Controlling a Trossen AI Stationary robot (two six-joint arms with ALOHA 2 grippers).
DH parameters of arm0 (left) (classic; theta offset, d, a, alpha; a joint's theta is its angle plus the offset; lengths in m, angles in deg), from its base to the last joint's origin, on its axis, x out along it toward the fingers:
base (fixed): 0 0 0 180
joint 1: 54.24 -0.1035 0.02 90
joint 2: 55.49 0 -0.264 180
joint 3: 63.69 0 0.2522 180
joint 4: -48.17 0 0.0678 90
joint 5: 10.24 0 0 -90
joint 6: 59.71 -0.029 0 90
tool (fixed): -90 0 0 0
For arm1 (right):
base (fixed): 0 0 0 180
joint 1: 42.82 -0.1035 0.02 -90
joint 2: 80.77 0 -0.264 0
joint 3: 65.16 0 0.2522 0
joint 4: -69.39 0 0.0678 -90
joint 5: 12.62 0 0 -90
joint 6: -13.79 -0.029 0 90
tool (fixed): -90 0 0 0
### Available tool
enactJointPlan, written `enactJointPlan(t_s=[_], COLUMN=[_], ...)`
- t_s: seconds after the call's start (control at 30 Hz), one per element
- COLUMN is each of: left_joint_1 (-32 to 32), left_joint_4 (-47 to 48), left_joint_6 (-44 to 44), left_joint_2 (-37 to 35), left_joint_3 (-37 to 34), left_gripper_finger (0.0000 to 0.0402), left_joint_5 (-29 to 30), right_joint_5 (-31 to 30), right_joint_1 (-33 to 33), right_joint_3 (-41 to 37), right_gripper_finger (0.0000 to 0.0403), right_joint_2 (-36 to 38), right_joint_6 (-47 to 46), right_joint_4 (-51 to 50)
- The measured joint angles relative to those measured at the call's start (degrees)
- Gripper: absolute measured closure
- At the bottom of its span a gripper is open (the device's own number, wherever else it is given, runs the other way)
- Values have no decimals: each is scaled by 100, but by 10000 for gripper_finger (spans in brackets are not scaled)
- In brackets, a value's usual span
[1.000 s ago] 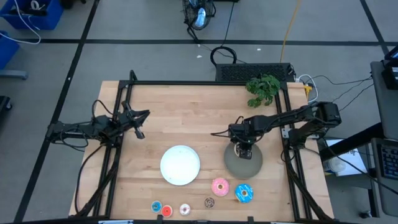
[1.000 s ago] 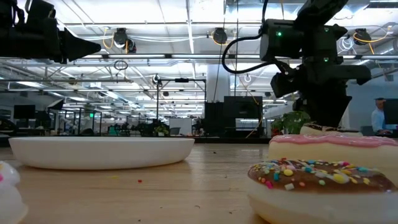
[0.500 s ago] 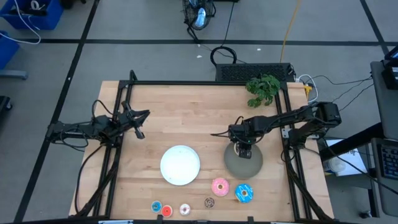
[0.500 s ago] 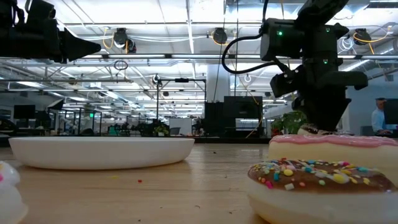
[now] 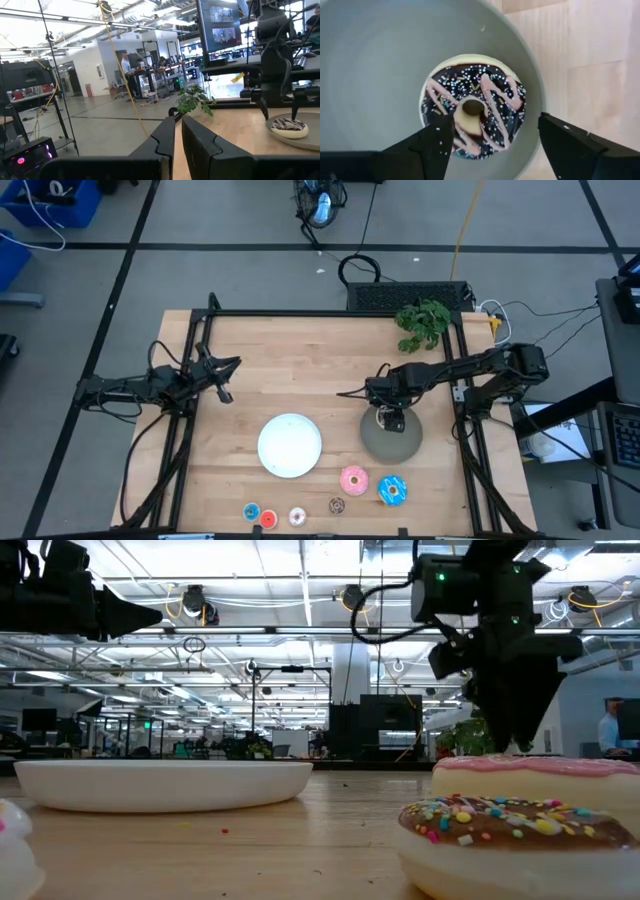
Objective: Pick & Place donuts
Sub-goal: Put the large blue donut on the gray plate
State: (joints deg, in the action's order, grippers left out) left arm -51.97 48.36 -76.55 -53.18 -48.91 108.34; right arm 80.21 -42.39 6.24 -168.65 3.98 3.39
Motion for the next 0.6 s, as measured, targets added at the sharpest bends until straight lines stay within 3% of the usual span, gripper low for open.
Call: enactJointPlan(t_s=[0.17, 0.33, 0.6], left_joint_1=[1, 0, 2], left_joint_4=[0, 10, 50], left_joint_6=[2, -4, -66], left_joint_2=[-2, -2, -1], left_joint_3=[0, 0, 0], left_gripper_finger=[360, 360, 360], left_joint_5=[0, 2, 26], right_joint_5=[184, 281, -1135], right_joint_1=[-70, -441, -1586], right_joint_3=[710, 1239, 1317], right_gripper_finger=[124, 145, 228], right_joint_2=[45, 252, 612], right_joint_6=[-120, -358, -1269], right_joint_4=[-649, -884, -689])
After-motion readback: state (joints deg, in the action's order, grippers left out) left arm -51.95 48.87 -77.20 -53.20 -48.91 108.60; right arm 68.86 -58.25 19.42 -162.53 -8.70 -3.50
